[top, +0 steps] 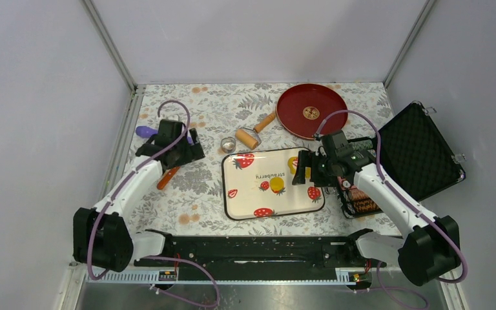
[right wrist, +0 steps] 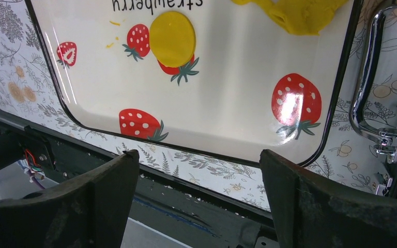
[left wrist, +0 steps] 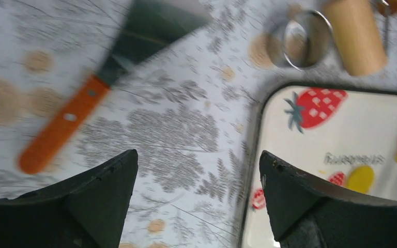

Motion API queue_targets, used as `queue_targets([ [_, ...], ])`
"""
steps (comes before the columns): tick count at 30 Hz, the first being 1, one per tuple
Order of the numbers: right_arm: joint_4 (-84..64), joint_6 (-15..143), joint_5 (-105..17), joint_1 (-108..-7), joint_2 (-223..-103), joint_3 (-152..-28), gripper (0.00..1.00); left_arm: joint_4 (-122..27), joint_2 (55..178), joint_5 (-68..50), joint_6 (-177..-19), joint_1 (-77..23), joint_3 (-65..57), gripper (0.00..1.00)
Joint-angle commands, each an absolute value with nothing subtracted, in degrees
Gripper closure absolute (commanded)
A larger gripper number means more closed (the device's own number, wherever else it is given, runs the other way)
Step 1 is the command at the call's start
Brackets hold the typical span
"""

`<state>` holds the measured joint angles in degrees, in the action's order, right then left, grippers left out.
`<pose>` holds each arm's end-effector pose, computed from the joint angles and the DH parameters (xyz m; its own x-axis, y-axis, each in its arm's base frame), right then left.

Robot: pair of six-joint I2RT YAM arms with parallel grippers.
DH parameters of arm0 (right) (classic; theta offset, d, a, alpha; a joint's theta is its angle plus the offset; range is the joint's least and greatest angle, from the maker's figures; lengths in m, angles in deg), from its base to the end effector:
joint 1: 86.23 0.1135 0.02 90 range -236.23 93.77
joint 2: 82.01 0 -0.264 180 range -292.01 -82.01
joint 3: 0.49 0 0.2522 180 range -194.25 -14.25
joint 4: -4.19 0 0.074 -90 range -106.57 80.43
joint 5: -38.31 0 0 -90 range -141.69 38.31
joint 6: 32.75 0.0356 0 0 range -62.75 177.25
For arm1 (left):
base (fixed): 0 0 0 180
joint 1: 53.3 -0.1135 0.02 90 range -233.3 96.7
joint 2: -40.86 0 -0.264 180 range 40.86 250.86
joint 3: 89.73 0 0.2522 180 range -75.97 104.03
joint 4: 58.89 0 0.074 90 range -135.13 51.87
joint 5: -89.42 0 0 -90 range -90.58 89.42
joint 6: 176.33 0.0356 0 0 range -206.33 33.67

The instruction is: Roll out the dumpling wrappers from the dough

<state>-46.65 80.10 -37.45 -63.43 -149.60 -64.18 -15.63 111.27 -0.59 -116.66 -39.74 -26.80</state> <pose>0.2120 0.0986 0.2518 -0.8904 0.0340 -0.4540 -0.1745 0.8956 0.4093 0.2439 -0.0588 0.2445 -0.7681 -0.3342 -0.5462 -0.1776 0.9307 -0.3197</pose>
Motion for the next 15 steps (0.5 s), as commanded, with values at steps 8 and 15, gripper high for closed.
queue_targets([
  [8, -47.2, 79.5, -35.9, -64.0, -147.9, -63.1, 0.06, 1.3, 128.8, 18.3, -104.9, -46.3, -10.8, 0.12],
  [15, -47.1, 79.8, -35.2, -64.2, -148.0, -62.6, 0.05, 3.2, 138.7, 13.2, -101.8, -50.3, -8.5, 0.13],
])
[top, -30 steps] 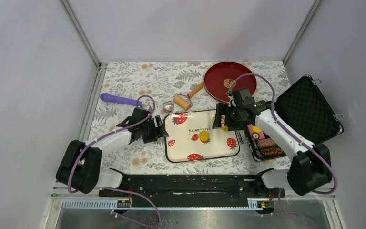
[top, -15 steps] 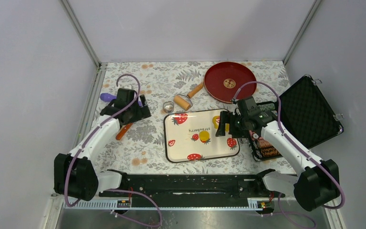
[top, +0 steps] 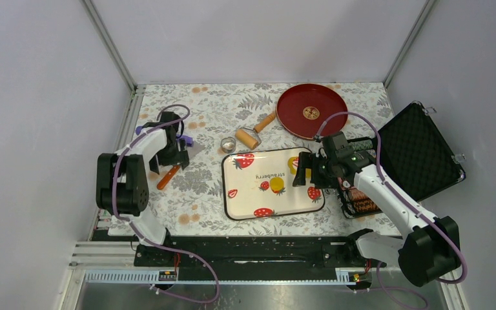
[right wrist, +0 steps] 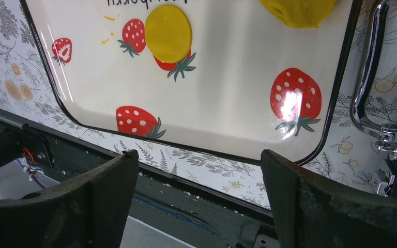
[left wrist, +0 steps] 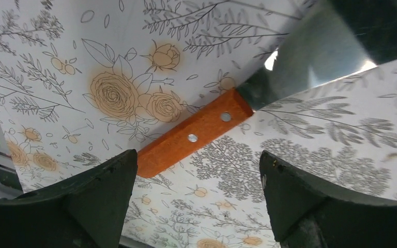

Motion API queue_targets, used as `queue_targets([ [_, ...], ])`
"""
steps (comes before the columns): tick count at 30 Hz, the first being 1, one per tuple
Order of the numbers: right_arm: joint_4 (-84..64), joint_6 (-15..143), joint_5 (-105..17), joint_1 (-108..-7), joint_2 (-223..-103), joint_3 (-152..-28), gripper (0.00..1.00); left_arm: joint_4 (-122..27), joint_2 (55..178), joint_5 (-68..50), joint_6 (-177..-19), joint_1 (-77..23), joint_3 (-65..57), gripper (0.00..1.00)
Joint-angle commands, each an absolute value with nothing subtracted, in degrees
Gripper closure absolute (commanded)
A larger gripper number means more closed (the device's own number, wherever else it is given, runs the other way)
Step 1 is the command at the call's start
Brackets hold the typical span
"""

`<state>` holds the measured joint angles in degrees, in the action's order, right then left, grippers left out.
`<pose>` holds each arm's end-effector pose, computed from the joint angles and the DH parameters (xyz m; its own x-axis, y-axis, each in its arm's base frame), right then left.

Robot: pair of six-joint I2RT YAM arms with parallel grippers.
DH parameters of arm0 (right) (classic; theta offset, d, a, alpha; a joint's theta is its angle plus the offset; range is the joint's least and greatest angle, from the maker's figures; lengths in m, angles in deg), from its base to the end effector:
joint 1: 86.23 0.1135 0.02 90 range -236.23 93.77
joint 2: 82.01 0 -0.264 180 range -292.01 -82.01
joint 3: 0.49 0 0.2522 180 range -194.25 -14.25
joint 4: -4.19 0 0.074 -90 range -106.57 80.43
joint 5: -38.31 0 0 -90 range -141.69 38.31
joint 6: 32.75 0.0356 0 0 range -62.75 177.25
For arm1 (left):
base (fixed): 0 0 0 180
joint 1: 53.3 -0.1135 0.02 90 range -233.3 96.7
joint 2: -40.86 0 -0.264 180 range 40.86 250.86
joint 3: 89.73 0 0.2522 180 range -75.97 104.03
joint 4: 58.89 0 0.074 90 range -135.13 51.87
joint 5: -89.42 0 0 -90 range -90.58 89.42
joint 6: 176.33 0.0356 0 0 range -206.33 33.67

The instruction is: Roll out the dumpling wrappers from the dough

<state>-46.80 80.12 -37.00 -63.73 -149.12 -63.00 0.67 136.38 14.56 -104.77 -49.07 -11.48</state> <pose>0.2090 0.0964 0.2470 -0.8976 0.0351 -0.4394 -0.1668 0.8956 0.4124 0.3108 -0.0137 0.1959 -0.9249 -0.2378 -0.2966 -0.2959 0.9401 0.1692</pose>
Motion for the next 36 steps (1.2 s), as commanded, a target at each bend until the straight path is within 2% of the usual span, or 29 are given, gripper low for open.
queue_targets([
  [1, -47.1, 79.8, -35.0, -64.2, -148.2, -62.7, 0.05, 3.3, 139.8, 12.6, -101.5, -50.5, -8.3, 0.13],
  [8, -47.2, 79.6, -33.9, -65.4, -148.4, -63.6, 0.04, 4.8, 146.7, 11.2, -100.4, -51.2, -6.0, 0.2],
  [15, -47.2, 80.3, -29.3, -67.7, -149.1, -65.3, 0.04, 4.9, 149.0, 4.8, -99.9, -50.8, -7.0, 0.51],
  [25, -48.3, 78.2, -34.4, -68.9, -153.3, -71.5, 0.04, 5.1, 145.2, -1.6, -103.7, -44.5, -12.0, 0.77],
  [31, -50.1, 75.0, -40.6, -69.5, -163.0, -80.6, 0.03, 1.9, 142.0, -5.6, -109.4, -42.5, -18.4, 0.84],
  [36, -51.5, 74.3, -42.2, -69.5, -174.6, -91.8, 0.03, -0.6, 137.7, -5.6, -112.9, -38.7, -22.4, 0.86],
])
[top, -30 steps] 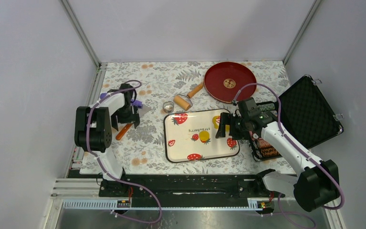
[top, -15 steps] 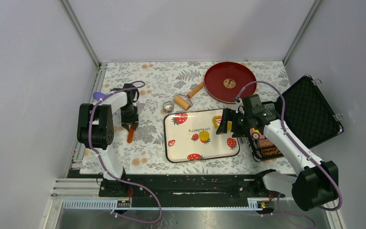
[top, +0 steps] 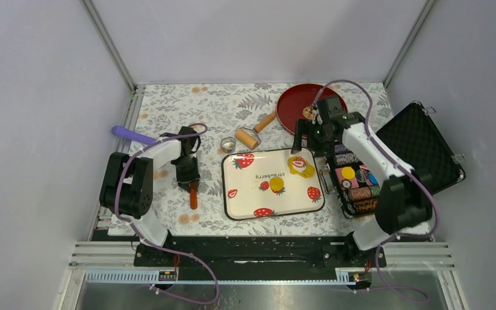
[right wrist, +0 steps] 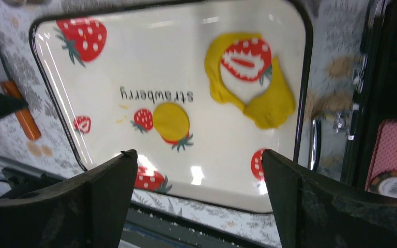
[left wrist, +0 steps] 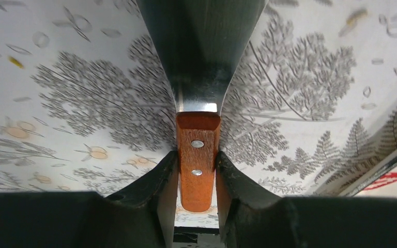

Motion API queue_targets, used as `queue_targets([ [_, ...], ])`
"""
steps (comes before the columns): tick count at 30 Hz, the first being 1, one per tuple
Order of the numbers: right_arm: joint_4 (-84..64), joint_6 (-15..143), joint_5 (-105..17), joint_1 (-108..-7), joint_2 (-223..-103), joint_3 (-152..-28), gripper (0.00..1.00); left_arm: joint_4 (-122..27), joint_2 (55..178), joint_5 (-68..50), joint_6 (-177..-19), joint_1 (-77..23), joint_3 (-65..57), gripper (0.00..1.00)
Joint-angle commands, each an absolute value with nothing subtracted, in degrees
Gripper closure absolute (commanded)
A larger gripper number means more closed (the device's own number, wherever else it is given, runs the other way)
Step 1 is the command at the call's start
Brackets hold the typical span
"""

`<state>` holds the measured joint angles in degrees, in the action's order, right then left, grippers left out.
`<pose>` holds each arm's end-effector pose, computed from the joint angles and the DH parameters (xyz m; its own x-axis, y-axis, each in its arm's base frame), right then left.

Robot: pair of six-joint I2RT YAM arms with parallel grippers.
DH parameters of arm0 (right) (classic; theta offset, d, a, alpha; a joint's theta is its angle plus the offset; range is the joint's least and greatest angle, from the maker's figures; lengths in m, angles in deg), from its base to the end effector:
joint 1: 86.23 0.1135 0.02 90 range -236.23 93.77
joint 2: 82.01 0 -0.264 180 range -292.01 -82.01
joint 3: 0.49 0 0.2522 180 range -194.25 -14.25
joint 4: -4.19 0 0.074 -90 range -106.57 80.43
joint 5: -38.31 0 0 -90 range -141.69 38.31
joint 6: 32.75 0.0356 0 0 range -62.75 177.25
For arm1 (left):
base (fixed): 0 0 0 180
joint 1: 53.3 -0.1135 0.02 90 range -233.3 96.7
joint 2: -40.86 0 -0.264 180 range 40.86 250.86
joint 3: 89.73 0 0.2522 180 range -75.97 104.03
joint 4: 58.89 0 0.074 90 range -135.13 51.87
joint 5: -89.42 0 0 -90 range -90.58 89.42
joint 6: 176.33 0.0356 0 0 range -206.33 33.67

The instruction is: Roll out the dumpling wrappers from the dough

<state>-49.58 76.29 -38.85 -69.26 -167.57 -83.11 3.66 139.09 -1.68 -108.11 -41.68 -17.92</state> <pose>0.2952 0.0984 0.2729 -0.8867 0.0620 -0.4582 -0.1185 0.9275 0.3547 0.2796 -0.0582 0.1530 -0.9843 -0.1763 -0.0096 -0.1761 0.9841 -0.0245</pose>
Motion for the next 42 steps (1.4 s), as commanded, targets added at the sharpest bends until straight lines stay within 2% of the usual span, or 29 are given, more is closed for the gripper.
queue_targets([
  [1, -51.2, 74.6, -42.2, -69.5, -177.0, -93.6, 0.03, -1.1, 136.8, -5.5, -113.6, -38.0, -23.1, 0.87],
  [11, -52.6, 77.0, -41.8, -69.7, -199.8, -116.2, 0.04, -3.5, 131.0, -5.4, -117.2, -33.5, -28.0, 0.88],
  [17, -53.9, 78.7, -41.8, -70.9, -209.7, -127.7, 0.03, -4.3, 128.6, -6.1, -117.6, -32.0, -30.3, 0.89],
  [25, -66.3, 78.6, -39.2, -72.5, -225.5, -149.6, 0.03, -4.6, 127.0, -5.0, -117.9, -29.5, -31.6, 0.89],
  [30, -68.5, 79.8, -33.9, -72.3, -227.9, -150.2, 0.03, -5.0, 127.4, -5.1, -117.9, -29.3, -31.8, 0.89],
  [42, -64.9, 78.4, -29.0, -67.9, -221.1, -135.6, 0.02, -5.6, 127.9, -4.8, -118.1, -28.8, -32.3, 0.89],
])
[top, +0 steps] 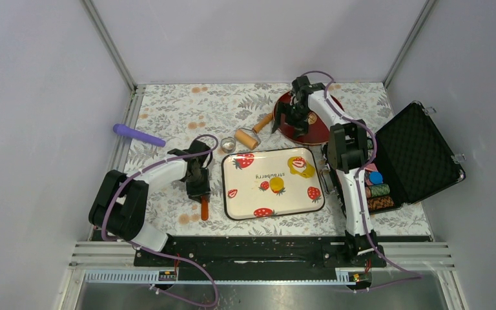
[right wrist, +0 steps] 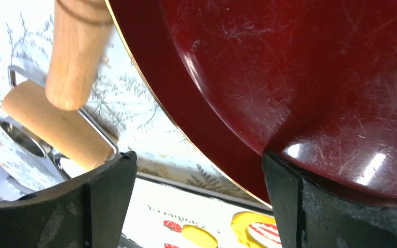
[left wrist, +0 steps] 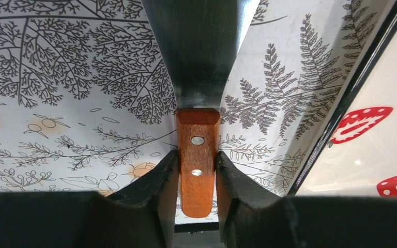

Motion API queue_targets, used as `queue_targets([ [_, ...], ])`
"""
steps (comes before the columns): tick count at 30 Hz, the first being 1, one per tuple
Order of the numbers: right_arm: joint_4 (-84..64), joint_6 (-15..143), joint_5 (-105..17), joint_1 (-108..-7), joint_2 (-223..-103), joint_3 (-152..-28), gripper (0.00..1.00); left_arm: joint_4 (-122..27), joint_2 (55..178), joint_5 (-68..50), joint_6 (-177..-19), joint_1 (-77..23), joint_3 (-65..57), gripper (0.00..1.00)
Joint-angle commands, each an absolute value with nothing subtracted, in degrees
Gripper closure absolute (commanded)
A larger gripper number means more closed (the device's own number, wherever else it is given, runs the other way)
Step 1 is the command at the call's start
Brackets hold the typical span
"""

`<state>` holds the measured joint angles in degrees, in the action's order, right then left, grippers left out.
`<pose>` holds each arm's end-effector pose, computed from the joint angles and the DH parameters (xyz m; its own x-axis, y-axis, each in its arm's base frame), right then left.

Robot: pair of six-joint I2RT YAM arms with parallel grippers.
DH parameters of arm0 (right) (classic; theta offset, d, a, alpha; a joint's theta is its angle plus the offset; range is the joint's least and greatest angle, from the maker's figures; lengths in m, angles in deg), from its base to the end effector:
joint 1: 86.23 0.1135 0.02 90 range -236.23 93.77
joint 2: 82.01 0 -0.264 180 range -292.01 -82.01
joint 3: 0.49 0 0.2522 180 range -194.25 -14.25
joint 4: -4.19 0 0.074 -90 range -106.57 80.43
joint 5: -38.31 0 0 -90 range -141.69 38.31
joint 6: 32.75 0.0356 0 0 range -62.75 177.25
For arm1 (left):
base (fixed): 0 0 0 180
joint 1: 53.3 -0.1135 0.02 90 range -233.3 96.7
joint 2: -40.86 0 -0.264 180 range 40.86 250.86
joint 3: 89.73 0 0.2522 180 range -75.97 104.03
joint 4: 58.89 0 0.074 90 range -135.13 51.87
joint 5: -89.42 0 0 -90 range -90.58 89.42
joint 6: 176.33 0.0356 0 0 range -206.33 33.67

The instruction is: Roll out the dumpling wrappers from the dough

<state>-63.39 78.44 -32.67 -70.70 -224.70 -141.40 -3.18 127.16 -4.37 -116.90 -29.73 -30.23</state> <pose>0.4979 0.1504 0.1649 -0.9722 0.0845 -0.2184 -0.0133 0.9112 0.4118 0.2212 -0.0991 0.1547 -0.9894 -0.1220 -0.0789 -0.1118 0.9861 -0.1227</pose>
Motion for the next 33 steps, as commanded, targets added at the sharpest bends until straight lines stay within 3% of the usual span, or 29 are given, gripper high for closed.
queue_targets([
  [1, -64.2, 78.5, -28.6, -67.7, -220.1, -133.9, 0.02, -5.5, 127.9, -4.9, -118.1, -28.8, -32.3, 0.89],
  [19, -58.2, 77.7, -26.0, -65.9, -208.6, -114.3, 0.01, -5.4, 127.6, -4.0, -118.1, -27.9, -32.1, 0.9],
  [33, -58.4, 77.7, -28.2, -65.9, -202.6, -115.7, 0.01, -5.4, 126.7, -3.3, -120.3, -21.5, -31.9, 0.93],
])
